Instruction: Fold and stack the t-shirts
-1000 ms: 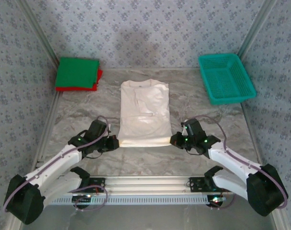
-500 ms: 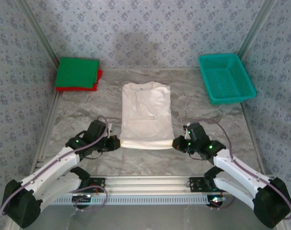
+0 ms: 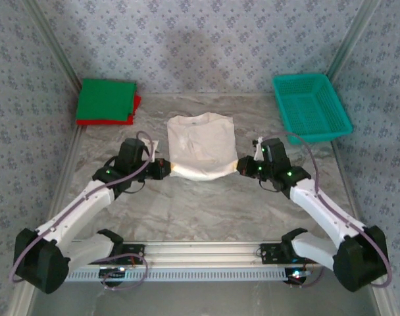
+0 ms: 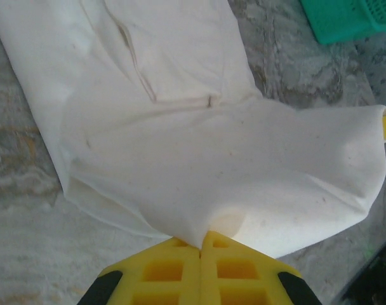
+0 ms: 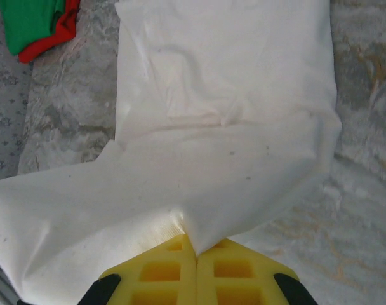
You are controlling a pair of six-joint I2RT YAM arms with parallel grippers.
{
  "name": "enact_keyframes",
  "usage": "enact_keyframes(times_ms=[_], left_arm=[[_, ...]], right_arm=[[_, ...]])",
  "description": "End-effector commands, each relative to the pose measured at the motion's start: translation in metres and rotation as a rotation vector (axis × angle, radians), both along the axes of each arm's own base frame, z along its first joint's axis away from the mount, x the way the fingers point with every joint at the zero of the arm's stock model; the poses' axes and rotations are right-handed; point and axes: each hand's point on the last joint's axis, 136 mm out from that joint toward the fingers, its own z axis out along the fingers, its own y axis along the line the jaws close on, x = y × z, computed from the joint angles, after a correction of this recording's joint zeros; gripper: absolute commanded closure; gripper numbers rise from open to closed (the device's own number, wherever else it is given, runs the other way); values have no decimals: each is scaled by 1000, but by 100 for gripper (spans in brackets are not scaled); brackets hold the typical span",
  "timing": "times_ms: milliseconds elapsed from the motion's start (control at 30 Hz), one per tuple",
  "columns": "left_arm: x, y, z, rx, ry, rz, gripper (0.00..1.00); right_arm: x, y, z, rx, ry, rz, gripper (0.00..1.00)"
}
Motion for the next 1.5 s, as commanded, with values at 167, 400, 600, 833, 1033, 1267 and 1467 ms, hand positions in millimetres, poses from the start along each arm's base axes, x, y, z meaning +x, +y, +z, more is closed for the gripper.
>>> enact_keyframes(times_ms=[167,400,600,833,1033,1267,1467], left_arm=[[63,-8,56,-66,-215,-27,100],[116,6,65,-36,-264,16,100],[178,16,35,43,-203,29,100],[266,43,15,106,-143,123,59],[267,66,62,56,-225,288,60],[171,-4,14,-28,-137,129,56],[157,-54,-41,-129,-31,46,67]], right_arm=[[70,14,36,16,-133,27,100],[129,22,38,28,-133,21,100],[197,28,33,13,-131,12,100],[285,30,12,52,-47,-19,54],[288,23,49,86,-104,-28,49],[193,47,20,90,-77,94,74],[188,76,-28,128,11,150,100]])
